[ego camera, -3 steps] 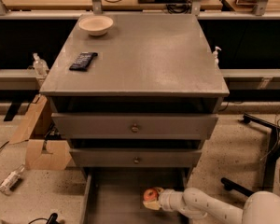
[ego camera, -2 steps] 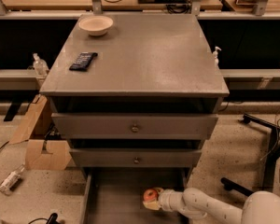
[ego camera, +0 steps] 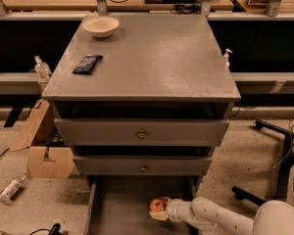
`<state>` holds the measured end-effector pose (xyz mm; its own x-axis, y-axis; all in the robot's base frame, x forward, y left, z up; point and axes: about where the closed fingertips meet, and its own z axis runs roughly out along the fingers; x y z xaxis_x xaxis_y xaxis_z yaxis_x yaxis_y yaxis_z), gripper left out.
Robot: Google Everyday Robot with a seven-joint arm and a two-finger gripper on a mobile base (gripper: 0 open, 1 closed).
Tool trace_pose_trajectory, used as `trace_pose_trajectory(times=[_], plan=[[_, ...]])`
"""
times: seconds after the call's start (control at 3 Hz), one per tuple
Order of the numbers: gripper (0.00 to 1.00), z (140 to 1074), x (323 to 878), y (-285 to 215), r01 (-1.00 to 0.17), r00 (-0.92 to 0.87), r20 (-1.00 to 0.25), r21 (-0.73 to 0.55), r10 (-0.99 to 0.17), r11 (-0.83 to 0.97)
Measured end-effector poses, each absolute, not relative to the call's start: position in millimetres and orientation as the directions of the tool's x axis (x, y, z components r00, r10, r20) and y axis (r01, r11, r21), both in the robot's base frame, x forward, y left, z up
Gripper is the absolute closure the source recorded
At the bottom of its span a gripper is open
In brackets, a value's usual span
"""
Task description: Place apple into bottom drawer
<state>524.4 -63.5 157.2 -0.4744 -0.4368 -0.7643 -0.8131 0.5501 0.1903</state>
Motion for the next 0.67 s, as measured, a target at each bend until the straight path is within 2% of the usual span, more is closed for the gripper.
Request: trace_pose_trajectory(times=[0.67], plan=[[0.15,156.1,522.8,-59.4,-0.815,-0.475,-0.765,0.195,-0.436,0.546]])
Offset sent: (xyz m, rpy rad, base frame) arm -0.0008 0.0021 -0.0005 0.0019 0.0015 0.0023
